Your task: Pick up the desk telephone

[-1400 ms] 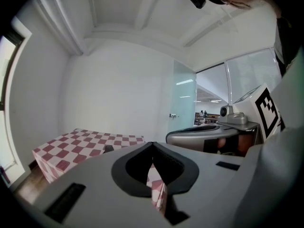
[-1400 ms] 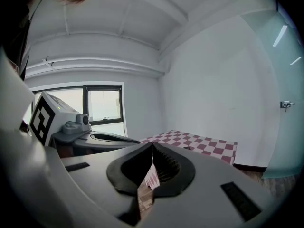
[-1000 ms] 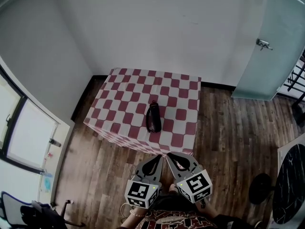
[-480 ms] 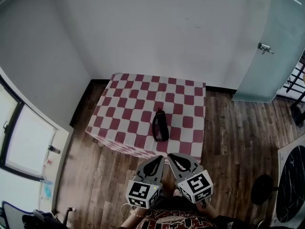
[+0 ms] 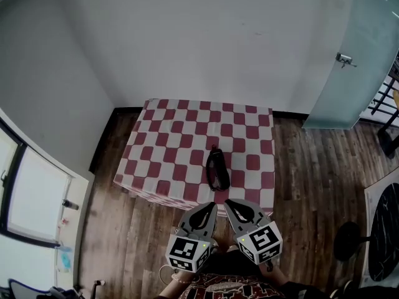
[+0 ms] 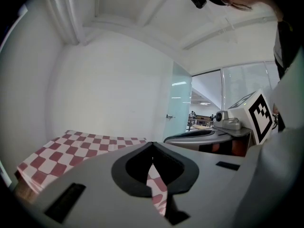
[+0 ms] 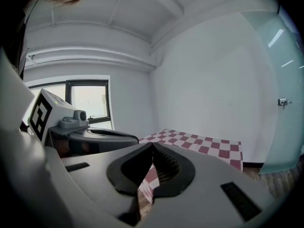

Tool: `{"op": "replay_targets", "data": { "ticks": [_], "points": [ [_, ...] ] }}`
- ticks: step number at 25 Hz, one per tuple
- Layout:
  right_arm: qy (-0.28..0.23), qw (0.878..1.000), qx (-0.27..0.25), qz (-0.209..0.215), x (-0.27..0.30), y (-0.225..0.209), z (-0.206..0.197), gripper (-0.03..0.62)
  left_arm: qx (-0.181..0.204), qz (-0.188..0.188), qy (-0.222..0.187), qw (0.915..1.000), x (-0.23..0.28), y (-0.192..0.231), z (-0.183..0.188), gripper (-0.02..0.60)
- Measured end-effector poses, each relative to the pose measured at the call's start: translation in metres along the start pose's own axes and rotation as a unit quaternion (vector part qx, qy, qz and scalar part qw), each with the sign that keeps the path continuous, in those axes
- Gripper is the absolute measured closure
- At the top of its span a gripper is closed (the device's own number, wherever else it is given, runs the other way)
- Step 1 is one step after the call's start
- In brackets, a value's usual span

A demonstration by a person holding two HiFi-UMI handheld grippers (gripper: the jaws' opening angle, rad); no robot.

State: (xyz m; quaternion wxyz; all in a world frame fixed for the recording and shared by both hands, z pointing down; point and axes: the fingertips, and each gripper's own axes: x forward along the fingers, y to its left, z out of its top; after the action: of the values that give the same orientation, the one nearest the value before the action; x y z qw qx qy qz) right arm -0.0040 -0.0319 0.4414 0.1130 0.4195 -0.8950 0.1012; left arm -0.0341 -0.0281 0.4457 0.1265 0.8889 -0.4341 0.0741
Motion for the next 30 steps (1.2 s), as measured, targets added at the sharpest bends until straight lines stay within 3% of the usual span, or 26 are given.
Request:
{"op": "replay_targets", "data": {
  "ticks": [11,30],
  "points": [
    [0.017,1.0,0.009,-0.005,0.027,-0.014,0.001,0.576,-0.012,0.005,0.016,0.9998,0.023,0.025,0.0,0.575],
    [0.032,0.996,-0.001,0.078,0.087,-0.081,0.025,0.576,-0.014,0.04,0.034,0.9985,0.107,0.056,0.029,0.575]
  ]
}}
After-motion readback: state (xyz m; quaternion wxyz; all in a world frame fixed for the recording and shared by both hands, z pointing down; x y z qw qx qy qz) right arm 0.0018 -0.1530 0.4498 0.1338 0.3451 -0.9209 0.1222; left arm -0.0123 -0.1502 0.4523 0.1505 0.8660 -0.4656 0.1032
